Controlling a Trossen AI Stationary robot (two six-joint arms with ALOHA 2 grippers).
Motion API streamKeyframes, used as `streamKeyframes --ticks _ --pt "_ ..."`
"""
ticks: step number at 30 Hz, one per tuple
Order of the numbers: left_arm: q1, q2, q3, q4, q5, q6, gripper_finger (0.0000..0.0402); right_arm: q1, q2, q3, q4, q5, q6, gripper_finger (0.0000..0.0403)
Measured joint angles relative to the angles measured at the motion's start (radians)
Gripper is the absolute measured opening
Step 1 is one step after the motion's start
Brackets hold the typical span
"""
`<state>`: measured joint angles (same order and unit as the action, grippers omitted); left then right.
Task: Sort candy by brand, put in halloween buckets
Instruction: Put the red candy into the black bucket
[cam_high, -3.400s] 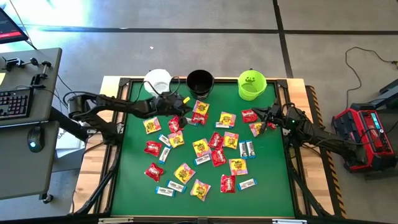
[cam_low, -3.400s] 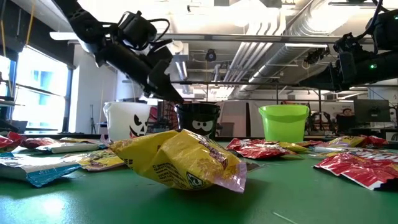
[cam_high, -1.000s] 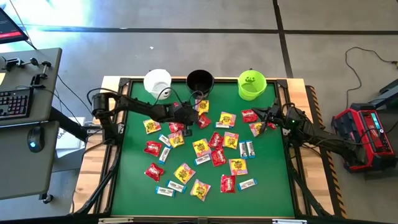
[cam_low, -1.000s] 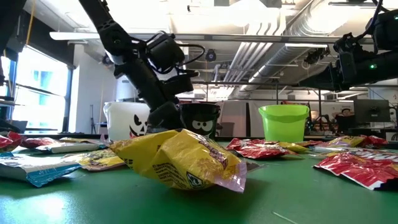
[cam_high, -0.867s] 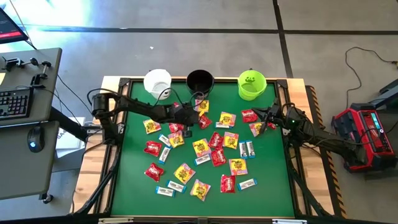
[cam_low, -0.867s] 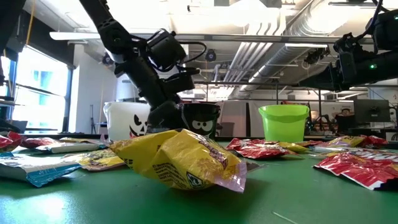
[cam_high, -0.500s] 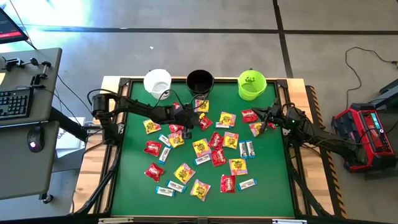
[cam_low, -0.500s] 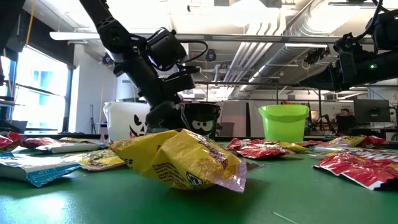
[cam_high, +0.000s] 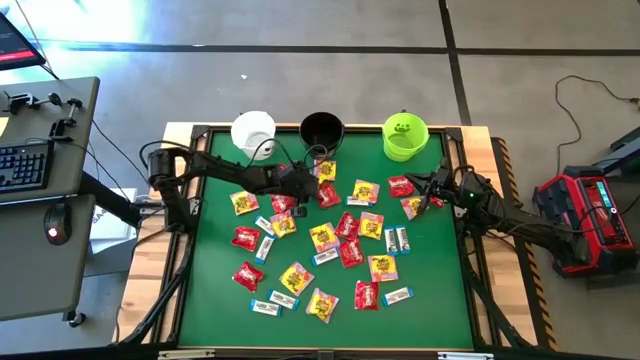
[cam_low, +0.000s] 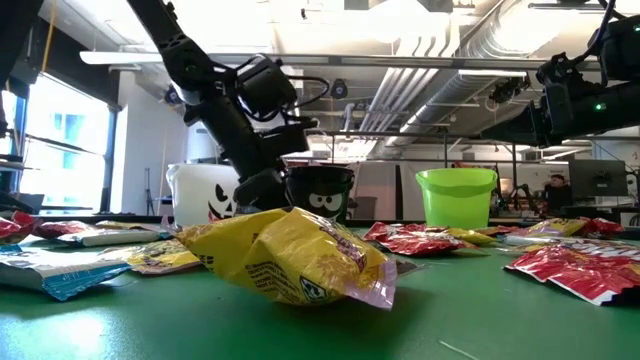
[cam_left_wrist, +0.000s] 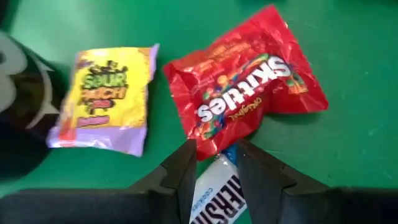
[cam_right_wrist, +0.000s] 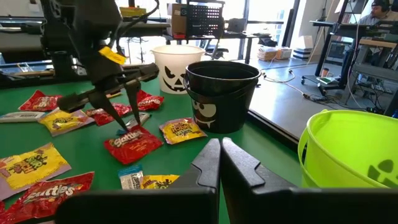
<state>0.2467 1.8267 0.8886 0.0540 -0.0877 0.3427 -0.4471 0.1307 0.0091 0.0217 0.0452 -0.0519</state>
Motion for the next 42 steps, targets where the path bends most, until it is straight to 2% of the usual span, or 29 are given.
streamKeyframes --ticks 16,20,29,34,42 --pt "-0.005 0.014 -0.001 0.048 0.042 0.025 0.0105 0.000 0.000 0.000 0.000 0.000 0.000 0.0000" --pt "-0.005 0.014 -0.001 0.047 0.051 0.026 0.0083 0.000 0.000 0.000 0.000 0.000 0.000 0.0000" --pt "-0.008 0.014 -0.001 0.046 0.072 0.032 0.0005 0.000 0.000 0.000 0.000 0.000 0.000 0.0000" --pt "-0.009 0.009 -0.001 0.049 0.073 0.029 0.0001 0.000 0.000 0.000 0.000 0.000 0.000 0.0000" --pt "-0.010 -0.082 -0.001 0.030 0.081 0.000 0.0000 0.000 0.000 0.000 0.000 0.000 0.000 0.0000"
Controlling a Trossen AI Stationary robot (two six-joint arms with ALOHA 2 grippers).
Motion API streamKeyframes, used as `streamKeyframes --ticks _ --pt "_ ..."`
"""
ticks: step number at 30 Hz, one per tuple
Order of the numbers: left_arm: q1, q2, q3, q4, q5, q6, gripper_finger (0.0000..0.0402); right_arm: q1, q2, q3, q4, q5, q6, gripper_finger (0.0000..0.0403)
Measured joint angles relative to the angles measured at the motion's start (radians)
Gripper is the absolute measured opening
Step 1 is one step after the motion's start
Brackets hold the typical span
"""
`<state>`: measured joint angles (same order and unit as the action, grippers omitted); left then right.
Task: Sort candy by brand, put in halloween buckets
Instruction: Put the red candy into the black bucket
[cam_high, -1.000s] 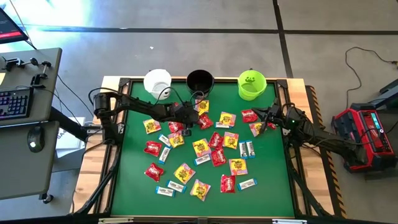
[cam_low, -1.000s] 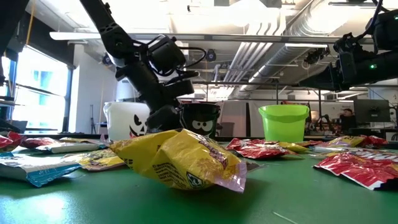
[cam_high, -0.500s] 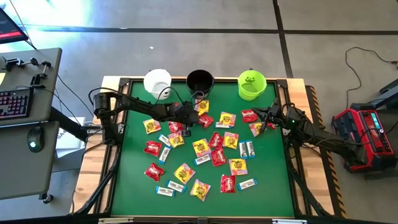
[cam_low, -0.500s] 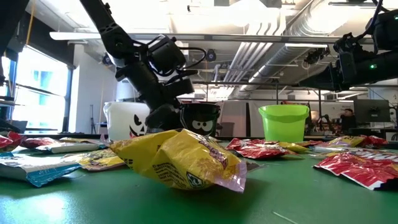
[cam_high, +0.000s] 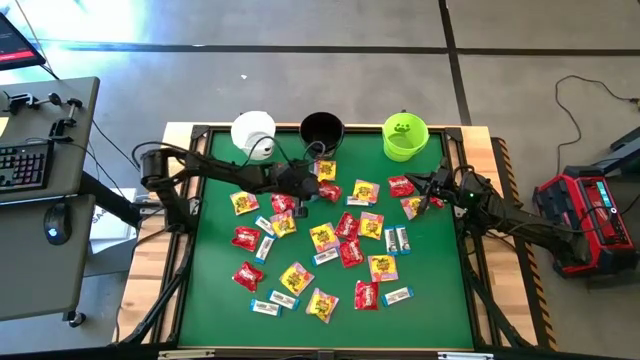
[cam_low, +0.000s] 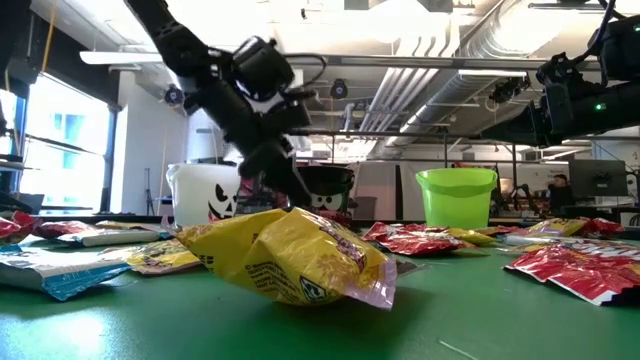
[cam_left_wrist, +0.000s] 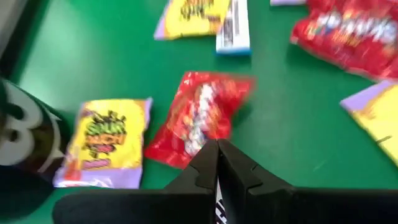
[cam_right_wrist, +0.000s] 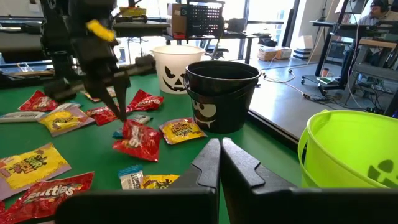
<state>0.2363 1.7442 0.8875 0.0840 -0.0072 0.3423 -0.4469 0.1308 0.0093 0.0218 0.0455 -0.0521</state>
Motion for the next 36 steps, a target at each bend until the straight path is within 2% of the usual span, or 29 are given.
streamKeyframes --ticks 7,11,20,26,30,36 --pt "-0.003 -0.116 0.000 -0.046 0.005 -0.037 0.0000 0.000 0.000 0.000 0.000 0.000 0.000 0.0000" --pt "-0.016 -0.131 0.001 -0.058 -0.003 0.000 0.0012 0.000 0.000 0.000 0.000 0.000 0.000 0.0000" --pt "-0.008 -0.007 0.000 -0.001 -0.011 -0.018 0.0113 0.000 -0.001 0.000 0.000 0.000 0.000 0.0000" --pt "0.022 0.051 0.061 -0.040 0.001 -0.077 0.0171 0.000 0.000 0.000 0.000 0.000 0.000 0.0000" --pt "0.027 0.094 0.111 -0.113 0.017 -0.078 0.0193 0.000 0.000 0.000 0.000 0.000 0.000 0.0000" --pt "0.032 0.134 0.144 -0.160 -0.002 -0.045 0.0200 0.000 0.000 0.000 0.000 0.000 0.000 0.0000"
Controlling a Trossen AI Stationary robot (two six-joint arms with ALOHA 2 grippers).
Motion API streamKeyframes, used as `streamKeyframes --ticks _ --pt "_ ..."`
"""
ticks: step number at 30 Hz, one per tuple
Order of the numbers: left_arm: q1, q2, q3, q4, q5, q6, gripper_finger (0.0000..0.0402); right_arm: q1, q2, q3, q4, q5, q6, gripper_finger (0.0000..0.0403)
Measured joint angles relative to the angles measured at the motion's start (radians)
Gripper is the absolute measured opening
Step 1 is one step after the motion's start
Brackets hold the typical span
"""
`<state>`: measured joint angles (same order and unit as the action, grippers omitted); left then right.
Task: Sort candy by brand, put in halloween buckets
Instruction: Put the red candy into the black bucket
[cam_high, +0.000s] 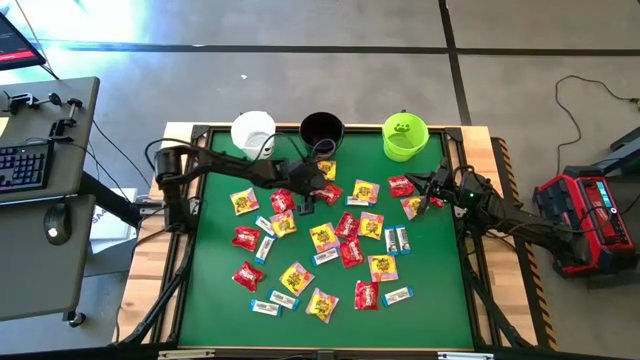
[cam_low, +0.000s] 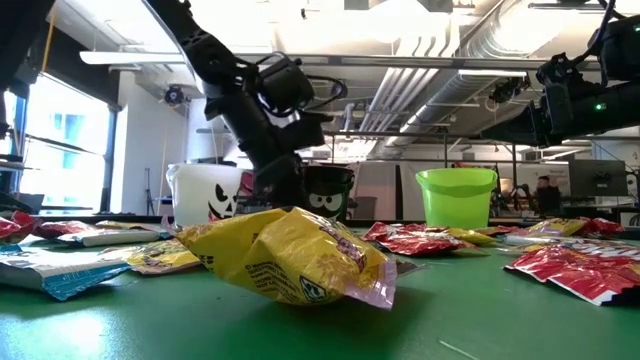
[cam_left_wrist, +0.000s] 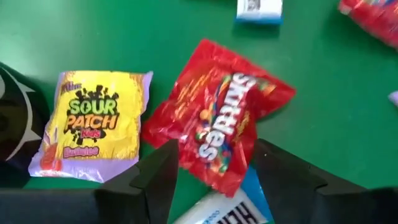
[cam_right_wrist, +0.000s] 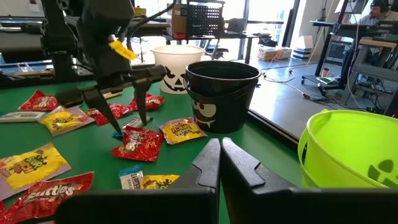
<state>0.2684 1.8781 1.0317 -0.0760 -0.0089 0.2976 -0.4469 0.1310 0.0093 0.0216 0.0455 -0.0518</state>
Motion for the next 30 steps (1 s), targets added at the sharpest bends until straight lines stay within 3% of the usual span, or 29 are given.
streamKeyframes --ticks 6,19,24,30 --pt "0.000 -0.001 0.002 -0.017 -0.005 0.027 0.0195 0.000 0.000 0.000 0.000 0.000 0.000 0.0000" --pt "-0.001 0.025 0.002 -0.036 0.008 0.072 0.0144 0.000 0.000 0.000 0.000 0.000 0.000 0.0000" --pt "-0.001 0.024 0.002 -0.037 0.008 0.072 0.0098 0.000 0.000 0.000 0.000 0.000 0.000 0.0000" --pt "0.000 0.024 0.002 -0.030 -0.003 0.071 0.0014 0.000 0.000 0.000 0.000 0.000 0.000 0.0000"
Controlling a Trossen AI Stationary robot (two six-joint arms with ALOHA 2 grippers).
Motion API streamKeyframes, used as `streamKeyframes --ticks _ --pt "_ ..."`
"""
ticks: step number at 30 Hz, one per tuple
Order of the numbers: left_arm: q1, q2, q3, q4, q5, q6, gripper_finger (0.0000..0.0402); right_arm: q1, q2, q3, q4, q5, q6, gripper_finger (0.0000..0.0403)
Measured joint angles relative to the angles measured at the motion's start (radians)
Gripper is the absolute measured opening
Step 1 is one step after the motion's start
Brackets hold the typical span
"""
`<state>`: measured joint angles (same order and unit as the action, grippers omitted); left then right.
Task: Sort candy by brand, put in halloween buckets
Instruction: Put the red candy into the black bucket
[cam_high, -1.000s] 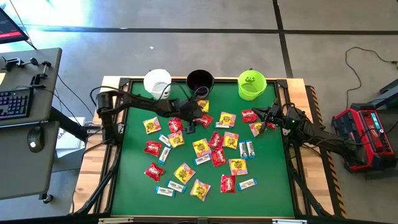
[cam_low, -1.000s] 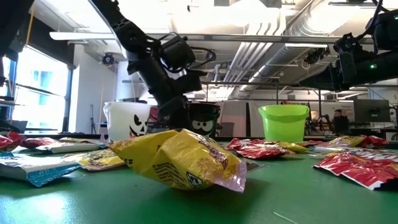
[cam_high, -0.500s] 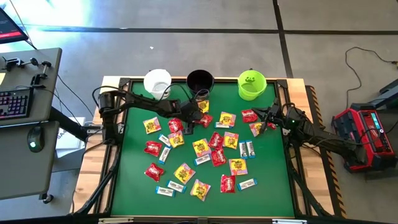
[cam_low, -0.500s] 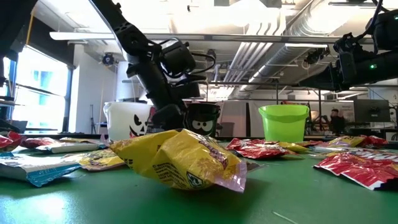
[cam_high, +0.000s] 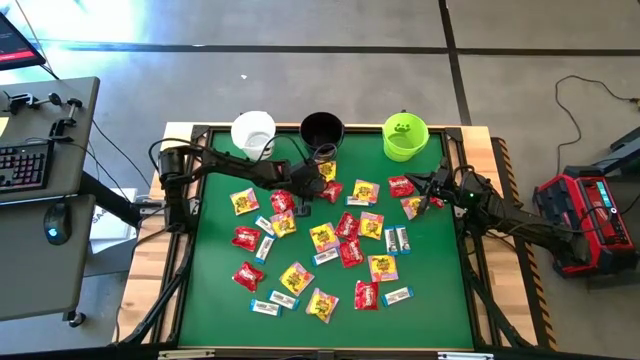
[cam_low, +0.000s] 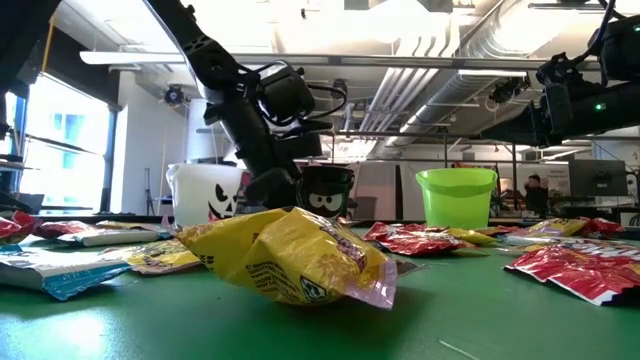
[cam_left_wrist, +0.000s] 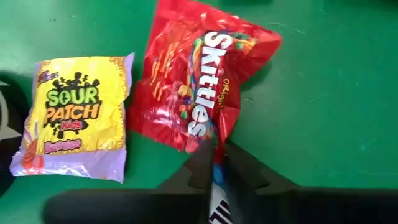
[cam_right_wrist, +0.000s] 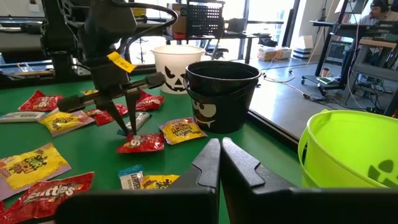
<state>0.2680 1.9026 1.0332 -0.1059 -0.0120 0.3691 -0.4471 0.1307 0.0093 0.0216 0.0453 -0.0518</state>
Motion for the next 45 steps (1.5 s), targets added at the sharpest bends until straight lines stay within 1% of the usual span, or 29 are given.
streamKeyframes --ticks 2,10,14,17,20,26,32,42,45 --pt "0.000 0.000 0.000 -0.001 -0.008 -0.001 0.0005 0.000 0.000 0.000 0.000 0.000 0.000 0.0000" --pt "-0.018 -0.053 0.000 -0.012 -0.010 -0.073 0.0001 0.000 0.000 0.000 0.000 0.000 0.000 0.0000" --pt "-0.021 -0.111 0.000 -0.002 -0.016 -0.128 0.0000 0.000 0.000 0.000 0.000 0.000 0.000 0.0000" --pt "-0.002 -0.162 0.000 -0.009 -0.026 -0.171 0.0000 0.000 0.000 0.000 0.000 0.000 0.000 0.0000" --pt "0.018 -0.210 0.000 -0.006 -0.038 -0.182 0.0000 0.000 0.000 0.000 0.000 0.000 0.000 0.0000" --pt "0.057 -0.299 0.000 0.009 -0.108 -0.176 0.0000 0.000 0.000 0.000 0.000 0.000 0.000 0.0000" --pt "0.110 -0.350 0.000 0.099 -0.127 -0.160 0.0000 0.000 0.000 0.000 0.000 0.000 0.000 0.0000" --pt "0.191 -0.353 0.001 0.254 -0.133 -0.152 0.0000 0.000 0.000 0.000 0.000 0.000 0.000 0.0000" --pt "0.214 -0.352 0.001 0.277 -0.130 -0.139 0.0000 0.000 0.000 0.000 0.000 0.000 0.000 0.0000"
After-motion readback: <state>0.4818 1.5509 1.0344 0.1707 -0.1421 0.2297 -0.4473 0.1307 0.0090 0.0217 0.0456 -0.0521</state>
